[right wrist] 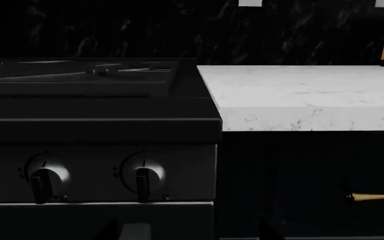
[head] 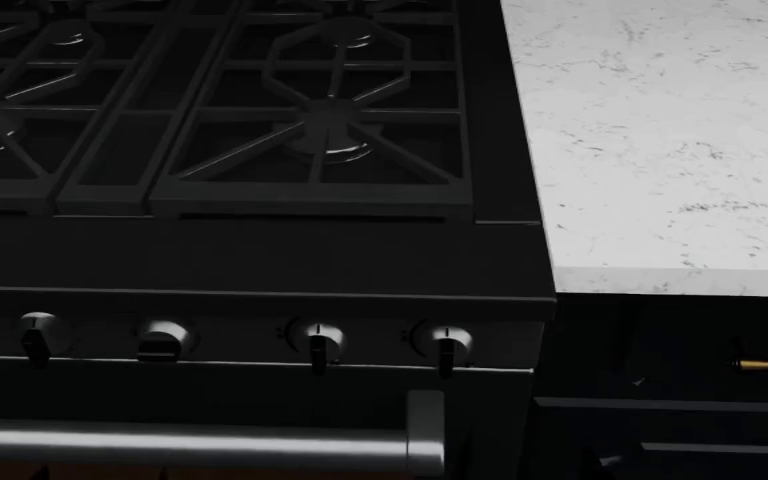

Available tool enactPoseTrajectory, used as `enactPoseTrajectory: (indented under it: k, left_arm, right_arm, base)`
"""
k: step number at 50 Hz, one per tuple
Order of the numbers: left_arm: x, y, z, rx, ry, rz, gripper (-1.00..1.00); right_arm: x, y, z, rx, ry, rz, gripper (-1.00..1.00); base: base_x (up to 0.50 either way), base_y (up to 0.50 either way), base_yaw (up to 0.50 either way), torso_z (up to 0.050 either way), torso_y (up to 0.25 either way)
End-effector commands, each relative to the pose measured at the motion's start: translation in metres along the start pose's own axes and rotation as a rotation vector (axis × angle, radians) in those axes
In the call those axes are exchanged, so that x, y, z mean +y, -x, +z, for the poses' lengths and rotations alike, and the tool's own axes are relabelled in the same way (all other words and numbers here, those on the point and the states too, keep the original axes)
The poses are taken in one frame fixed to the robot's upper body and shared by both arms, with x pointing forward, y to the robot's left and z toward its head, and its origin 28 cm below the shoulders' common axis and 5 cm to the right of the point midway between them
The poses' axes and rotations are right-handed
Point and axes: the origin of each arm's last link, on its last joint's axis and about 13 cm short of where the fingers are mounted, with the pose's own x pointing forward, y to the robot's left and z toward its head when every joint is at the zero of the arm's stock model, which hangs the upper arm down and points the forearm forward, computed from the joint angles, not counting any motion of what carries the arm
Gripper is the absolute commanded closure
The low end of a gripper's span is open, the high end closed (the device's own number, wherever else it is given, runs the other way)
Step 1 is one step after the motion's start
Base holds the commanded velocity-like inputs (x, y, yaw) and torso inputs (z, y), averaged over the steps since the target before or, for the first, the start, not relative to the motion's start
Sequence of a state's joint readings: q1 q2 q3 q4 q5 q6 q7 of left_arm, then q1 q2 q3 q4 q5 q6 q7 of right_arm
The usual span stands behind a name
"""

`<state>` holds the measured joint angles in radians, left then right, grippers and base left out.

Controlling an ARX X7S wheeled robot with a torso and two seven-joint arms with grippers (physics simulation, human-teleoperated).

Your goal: Press the stop button on the microwave

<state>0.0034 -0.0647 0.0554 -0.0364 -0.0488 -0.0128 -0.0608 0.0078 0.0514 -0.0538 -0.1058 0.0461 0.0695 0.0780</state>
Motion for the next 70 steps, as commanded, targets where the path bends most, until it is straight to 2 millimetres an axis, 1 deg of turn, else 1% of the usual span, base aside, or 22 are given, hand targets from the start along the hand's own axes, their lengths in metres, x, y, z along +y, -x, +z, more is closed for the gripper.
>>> enactPoseTrajectory:
  k: [1,2,4,8,11,12,15,21,23,24,25,27,28,31,38,44,50,54,58,62,65,70]
  left_arm:
    - [0.016,0.012,-0.042,0.195,-0.032,0.047,-1.0]
    - [0.02,0.014,-0.051,0.22,-0.064,0.057,-1.0]
    - [0.026,0.019,-0.067,0.274,-0.05,0.055,-1.0]
    - [0.037,0.03,-0.109,0.369,-0.057,0.092,-1.0]
    - [0.043,0.041,-0.13,0.436,-0.05,0.119,-1.0]
    - [0.046,0.045,-0.134,0.453,-0.044,0.127,-1.0]
    - [0.052,0.071,-0.144,0.54,-0.011,0.165,-1.0]
    - [0.05,0.1,-0.156,0.664,0.036,0.184,-1.0]
    - [0.048,0.113,-0.16,0.728,0.037,0.182,-1.0]
    - [0.048,0.116,-0.161,0.731,0.04,0.178,-1.0]
    - [0.047,0.125,-0.163,0.763,0.051,0.174,-1.0]
    - [0.047,0.133,-0.165,0.788,0.057,0.174,-1.0]
    - [0.047,0.141,-0.167,0.819,0.07,0.182,-1.0]
    - [0.047,0.155,-0.17,0.851,0.11,0.197,-1.0]
    - [0.046,0.168,-0.172,0.898,0.127,0.2,-1.0]
    - [0.046,0.168,-0.172,0.898,0.127,0.2,-1.0]
    - [0.046,0.168,-0.172,0.898,0.127,0.2,-1.0]
    - [0.046,0.168,-0.172,0.898,0.127,0.2,-1.0]
    - [0.046,0.168,-0.172,0.898,0.127,0.2,-1.0]
    - [0.046,0.168,-0.172,0.898,0.127,0.2,-1.0]
    - [0.046,0.168,-0.172,0.898,0.127,0.2,-1.0]
    - [0.046,0.168,-0.172,0.898,0.127,0.2,-1.0]
  right_arm:
    - [-0.003,-0.004,0.042,-0.115,0.004,-0.026,-1.0]
    - [-0.004,-0.005,0.047,-0.129,0.003,-0.028,-1.0]
    - [-0.003,-0.005,0.055,-0.151,0.008,-0.023,-1.0]
    - [-0.005,-0.004,0.083,-0.232,0.007,-0.031,-1.0]
    - [-0.006,-0.004,0.092,-0.26,0.011,-0.045,-1.0]
    - [-0.007,-0.004,0.097,-0.275,0.013,-0.05,-1.0]
    - [-0.006,-0.003,0.11,-0.308,0.024,-0.053,-1.0]
    - [-0.005,-0.004,0.134,-0.351,0.023,-0.051,-1.0]
    - [-0.005,-0.005,0.143,-0.373,0.019,-0.054,-1.0]
    - [-0.005,-0.006,0.147,-0.379,0.017,-0.053,-1.0]
    - [-0.004,-0.007,0.152,-0.384,0.017,-0.053,-1.0]
    - [-0.004,-0.008,0.158,-0.392,0.016,-0.054,-1.0]
    - [-0.004,-0.01,0.166,-0.401,0.014,-0.05,-1.0]
    - [-0.004,-0.019,0.179,-0.388,-0.005,-0.041,-1.0]
    - [0.004,-0.023,0.212,-0.439,0.022,-0.023,-1.0]
    - [0.011,-0.043,0.246,-0.425,0.03,-0.022,-1.0]
    - [0.015,-0.064,0.277,-0.387,0.037,-0.034,-1.0]
    - [0.017,-0.072,0.294,-0.38,0.044,-0.046,-1.0]
    - [0.019,-0.085,0.317,-0.372,0.039,-0.064,-1.0]
    - [0.019,-0.098,0.332,-0.334,0.01,-0.055,-1.0]
    - [0.021,-0.106,0.338,-0.311,0.014,-0.053,-1.0]
    - [0.021,-0.114,0.352,-0.302,0.018,-0.072,-1.0]
  base:
    - [0.0,0.0,0.0,0.0,0.0]
    - [0.0,0.0,0.0,0.0,0.0]
    - [0.0,0.0,0.0,0.0,0.0]
    - [0.0,0.0,0.0,0.0,0.0]
    - [0.0,0.0,0.0,0.0,0.0]
    - [0.0,0.0,0.0,0.0,0.0]
    - [0.0,0.0,0.0,0.0,0.0]
    - [0.0,0.0,0.0,0.0,0.0]
    - [0.0,0.0,0.0,0.0,0.0]
    - [0.0,0.0,0.0,0.0,0.0]
    - [0.0,0.0,0.0,0.0,0.0]
    - [0.0,0.0,0.0,0.0,0.0]
    - [0.0,0.0,0.0,0.0,0.0]
    - [0.0,0.0,0.0,0.0,0.0]
    - [0.0,0.0,0.0,0.0,0.0]
    - [0.0,0.0,0.0,0.0,0.0]
    - [0.0,0.0,0.0,0.047,0.01]
    - [0.0,0.0,0.0,0.05,0.022]
    - [0.0,0.0,0.0,0.05,0.023]
    - [0.0,0.0,0.0,0.05,0.024]
    - [0.0,0.0,0.0,0.05,0.027]
    - [0.0,0.0,0.0,0.05,0.034]
